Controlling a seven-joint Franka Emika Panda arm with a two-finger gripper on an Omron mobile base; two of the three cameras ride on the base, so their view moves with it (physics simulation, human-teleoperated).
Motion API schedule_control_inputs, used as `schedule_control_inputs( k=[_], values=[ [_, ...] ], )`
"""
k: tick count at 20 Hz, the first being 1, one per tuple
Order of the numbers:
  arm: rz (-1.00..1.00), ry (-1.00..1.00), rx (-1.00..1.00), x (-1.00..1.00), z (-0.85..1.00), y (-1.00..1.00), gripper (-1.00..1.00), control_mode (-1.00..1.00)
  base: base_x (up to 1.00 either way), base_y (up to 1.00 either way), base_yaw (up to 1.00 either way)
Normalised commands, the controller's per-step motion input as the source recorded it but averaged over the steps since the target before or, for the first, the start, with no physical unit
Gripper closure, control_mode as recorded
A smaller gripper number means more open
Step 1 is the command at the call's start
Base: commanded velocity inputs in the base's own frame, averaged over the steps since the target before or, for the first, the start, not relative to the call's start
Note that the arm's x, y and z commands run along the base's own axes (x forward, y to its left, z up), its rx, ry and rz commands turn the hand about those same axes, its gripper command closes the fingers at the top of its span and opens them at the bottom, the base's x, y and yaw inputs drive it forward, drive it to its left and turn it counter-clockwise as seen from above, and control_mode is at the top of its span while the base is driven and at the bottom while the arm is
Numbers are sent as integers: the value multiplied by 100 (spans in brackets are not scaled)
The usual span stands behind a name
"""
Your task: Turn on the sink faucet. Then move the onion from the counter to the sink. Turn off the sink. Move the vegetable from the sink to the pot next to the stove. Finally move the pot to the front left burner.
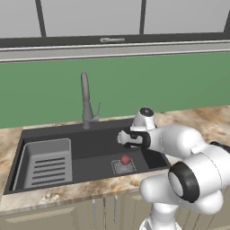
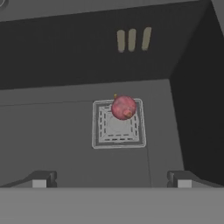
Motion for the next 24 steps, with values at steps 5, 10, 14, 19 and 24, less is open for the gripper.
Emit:
schedule_control_inputs(
  k=[5,10,14,19,24],
  values=[
    [-4,0,-2,0,-32,-4,-100,-100,0,0,0],
    [0,0,0,0,-25,0,-100,-100,0,0,0],
    [0,0,0,0,-22,0,-100,-100,0,0,0],
    [0,0,0,2,-23,0,-100,-100,0,0,0],
    [-1,0,0,8,-21,0,-100,-100,0,0,0]
  ],
)
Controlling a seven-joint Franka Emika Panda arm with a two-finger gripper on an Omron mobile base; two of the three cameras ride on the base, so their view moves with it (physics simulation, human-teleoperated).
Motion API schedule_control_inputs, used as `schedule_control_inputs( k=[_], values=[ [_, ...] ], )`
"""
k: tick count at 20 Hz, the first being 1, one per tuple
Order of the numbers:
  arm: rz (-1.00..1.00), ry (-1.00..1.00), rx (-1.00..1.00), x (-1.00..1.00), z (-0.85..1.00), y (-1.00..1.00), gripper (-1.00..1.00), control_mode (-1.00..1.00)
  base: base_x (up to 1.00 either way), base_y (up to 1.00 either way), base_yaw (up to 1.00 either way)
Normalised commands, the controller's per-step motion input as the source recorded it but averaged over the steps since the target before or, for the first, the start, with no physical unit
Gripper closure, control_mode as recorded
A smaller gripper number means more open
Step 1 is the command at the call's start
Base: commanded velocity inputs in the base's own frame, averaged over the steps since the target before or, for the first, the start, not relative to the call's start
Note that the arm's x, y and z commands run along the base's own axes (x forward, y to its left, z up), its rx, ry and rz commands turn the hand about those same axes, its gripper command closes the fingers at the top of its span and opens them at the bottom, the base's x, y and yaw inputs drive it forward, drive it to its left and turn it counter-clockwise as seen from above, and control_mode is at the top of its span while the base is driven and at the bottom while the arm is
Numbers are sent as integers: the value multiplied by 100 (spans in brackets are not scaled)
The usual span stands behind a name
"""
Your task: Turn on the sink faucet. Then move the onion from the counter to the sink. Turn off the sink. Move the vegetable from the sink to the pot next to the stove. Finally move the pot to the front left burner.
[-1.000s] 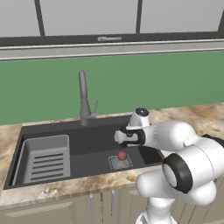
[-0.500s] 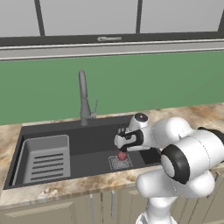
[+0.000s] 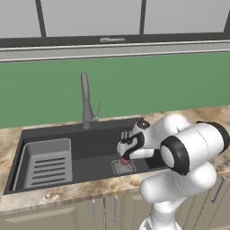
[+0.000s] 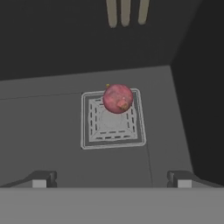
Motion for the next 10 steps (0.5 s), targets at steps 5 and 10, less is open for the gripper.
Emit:
schedule_control_inputs(
  k=[5,10],
  values=[
    [-2,0,0,13,-19,0,-100,-100,0,0,0],
    [-2,0,0,10,-17,0,-100,-100,0,0,0]
  ],
)
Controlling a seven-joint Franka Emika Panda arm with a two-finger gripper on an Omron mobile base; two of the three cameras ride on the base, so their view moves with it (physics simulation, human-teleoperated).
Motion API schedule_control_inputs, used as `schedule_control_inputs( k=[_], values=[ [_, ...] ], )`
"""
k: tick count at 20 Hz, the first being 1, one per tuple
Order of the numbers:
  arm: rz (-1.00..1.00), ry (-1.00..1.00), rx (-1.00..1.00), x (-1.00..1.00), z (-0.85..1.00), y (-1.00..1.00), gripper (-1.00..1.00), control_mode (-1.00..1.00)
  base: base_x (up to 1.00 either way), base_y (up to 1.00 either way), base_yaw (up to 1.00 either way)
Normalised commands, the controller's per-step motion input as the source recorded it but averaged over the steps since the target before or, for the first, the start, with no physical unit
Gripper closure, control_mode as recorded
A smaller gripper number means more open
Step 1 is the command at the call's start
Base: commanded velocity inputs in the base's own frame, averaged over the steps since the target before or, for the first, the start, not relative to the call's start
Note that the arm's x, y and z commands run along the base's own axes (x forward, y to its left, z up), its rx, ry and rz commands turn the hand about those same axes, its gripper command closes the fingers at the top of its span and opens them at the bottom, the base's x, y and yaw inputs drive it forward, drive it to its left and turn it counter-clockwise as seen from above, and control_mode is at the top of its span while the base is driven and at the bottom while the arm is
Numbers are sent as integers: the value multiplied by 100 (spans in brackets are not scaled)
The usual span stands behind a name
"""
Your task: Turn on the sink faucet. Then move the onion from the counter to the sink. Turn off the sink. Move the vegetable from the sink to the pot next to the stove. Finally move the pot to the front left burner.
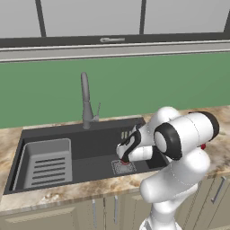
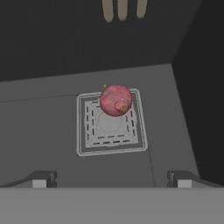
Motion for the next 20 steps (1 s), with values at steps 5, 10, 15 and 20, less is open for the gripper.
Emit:
schedule_control_inputs(
  k=[5,10,15,20],
  values=[
    [-2,0,0,1,-17,0,-100,-100,0,0,0],
    [-3,0,0,4,-17,0,-100,-100,0,0,0],
    [-3,0,0,10,-12,-1,-100,-100,0,0,0],
    [-3,0,0,13,-7,0,-100,-100,0,0,0]
  ],
)
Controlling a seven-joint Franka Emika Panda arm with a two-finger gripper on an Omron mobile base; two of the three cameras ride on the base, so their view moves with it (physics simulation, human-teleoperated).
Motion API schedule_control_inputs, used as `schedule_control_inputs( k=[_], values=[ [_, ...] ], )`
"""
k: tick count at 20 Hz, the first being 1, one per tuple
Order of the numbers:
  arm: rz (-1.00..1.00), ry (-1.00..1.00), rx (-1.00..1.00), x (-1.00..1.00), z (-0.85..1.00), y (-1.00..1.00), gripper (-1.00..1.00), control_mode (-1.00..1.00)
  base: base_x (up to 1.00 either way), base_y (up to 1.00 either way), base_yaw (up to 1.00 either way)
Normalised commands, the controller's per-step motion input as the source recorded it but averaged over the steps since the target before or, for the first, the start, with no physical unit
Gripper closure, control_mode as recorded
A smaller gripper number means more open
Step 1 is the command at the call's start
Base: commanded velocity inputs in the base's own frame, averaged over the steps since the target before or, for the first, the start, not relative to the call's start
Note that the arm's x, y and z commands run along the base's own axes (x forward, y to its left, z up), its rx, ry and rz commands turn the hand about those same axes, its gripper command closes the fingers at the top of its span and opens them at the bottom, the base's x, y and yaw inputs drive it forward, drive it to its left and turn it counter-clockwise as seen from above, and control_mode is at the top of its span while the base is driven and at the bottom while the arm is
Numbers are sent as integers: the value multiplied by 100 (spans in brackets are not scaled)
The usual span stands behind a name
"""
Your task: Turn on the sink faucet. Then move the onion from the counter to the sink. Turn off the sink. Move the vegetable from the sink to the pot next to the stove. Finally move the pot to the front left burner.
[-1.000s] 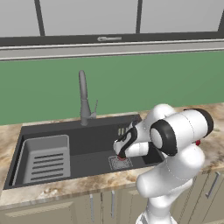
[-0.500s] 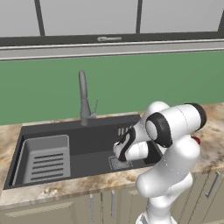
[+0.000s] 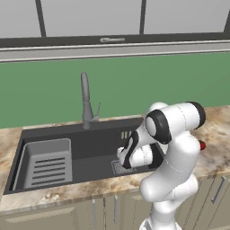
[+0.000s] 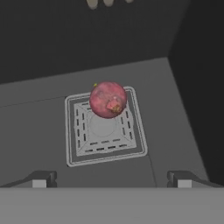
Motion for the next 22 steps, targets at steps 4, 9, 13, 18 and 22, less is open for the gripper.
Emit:
schedule_control_inputs(
  k=[4,9,13,18,22],
  values=[
    [-3,0,0,18,-6,0,-100,-100,0,0,0],
    [-3,-1,0,18,-5,0,-100,-100,0,0,0],
    [-2,0,0,16,-4,0,-100,-100,0,0,0],
    [-2,0,0,16,-5,0,-100,-100,0,0,0],
    [-1,0,0,14,-4,0,-100,-100,0,0,0]
  ],
)
